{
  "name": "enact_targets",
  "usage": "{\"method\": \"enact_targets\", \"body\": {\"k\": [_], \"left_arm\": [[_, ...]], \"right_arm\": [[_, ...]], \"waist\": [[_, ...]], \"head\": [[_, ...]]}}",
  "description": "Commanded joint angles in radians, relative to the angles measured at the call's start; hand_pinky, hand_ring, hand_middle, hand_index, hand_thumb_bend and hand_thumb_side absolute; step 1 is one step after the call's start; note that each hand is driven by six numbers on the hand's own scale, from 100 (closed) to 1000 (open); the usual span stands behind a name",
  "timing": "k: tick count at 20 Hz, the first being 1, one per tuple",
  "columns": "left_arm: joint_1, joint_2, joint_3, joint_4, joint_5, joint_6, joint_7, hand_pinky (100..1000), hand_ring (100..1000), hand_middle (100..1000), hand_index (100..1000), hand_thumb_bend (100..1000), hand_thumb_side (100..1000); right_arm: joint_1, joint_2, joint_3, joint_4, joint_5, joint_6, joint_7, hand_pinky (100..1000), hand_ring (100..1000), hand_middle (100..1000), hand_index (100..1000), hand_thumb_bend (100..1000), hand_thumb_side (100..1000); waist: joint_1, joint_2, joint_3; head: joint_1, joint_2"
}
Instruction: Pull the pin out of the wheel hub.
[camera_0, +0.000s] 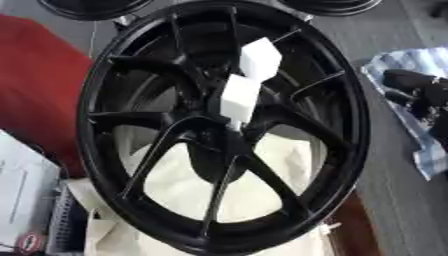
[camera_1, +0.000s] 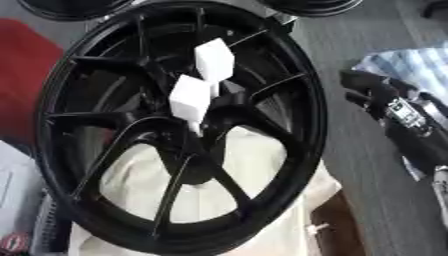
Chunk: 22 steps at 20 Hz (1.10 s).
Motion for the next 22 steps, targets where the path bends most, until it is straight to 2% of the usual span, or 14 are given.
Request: {"method": "enact_targets", "body": {"k": [1, 12, 13, 15, 17, 19, 22], "left_arm": [[-0.011, 0.028, 0.027, 0.002, -0.011, -0.018, 0.013, 949, 895, 858, 921, 329, 790], [-0.024, 0.030, 0.022, 0.000, -0.005, -0.020, 0.006, 939, 886, 844, 912, 298, 809], [-0.024, 0.029, 0.023, -0.001, -0.004, -0.018, 0.007, 933, 880, 837, 906, 266, 799], [-0.027, 0.024, 0.031, -0.007, 0.006, -0.009, 0.024, 903, 845, 791, 879, 100, 733], [-0.037, 0.005, 0.054, -0.041, 0.073, -0.015, 0.113, 848, 775, 707, 853, 100, 656], [-0.040, -0.024, 0.070, -0.084, 0.209, -0.051, 0.264, 827, 746, 665, 818, 100, 617], [-0.027, -0.095, 0.079, -0.180, 0.413, -0.154, 0.539, 800, 692, 605, 786, 100, 601]], "right_arm": [[-0.003, -0.010, -0.013, -0.020, -0.006, -0.003, 0.001, 1000, 997, 913, 797, 100, 722], [-0.005, -0.011, -0.010, -0.020, -0.006, -0.002, 0.005, 1000, 995, 912, 796, 100, 723], [-0.005, -0.012, -0.010, -0.020, -0.007, -0.001, 0.005, 1000, 995, 912, 796, 100, 723], [-0.005, -0.012, -0.010, -0.020, -0.008, -0.002, 0.005, 1000, 995, 912, 796, 100, 722], [-0.006, -0.013, -0.011, -0.020, -0.009, -0.004, 0.005, 1000, 995, 912, 796, 100, 720], [-0.007, -0.014, -0.011, -0.020, -0.010, -0.007, 0.005, 1000, 995, 911, 796, 100, 719], [-0.015, -0.016, -0.009, -0.020, -0.016, -0.014, 0.007, 1000, 994, 911, 795, 100, 715]], "waist": [[0.001, -0.013, 0.002], [0.003, -0.012, -0.003], [0.003, -0.012, -0.003], [0.002, -0.012, -0.003], [0.001, -0.012, 0.001], [-0.002, -0.010, 0.002], [-0.007, -0.006, -0.004]], "head": [[0.002, -0.014], [0.005, -0.018], [0.005, -0.017], [0.004, -0.014], [0.002, -0.011], [0.001, -0.012], [0.007, -0.017]]}}
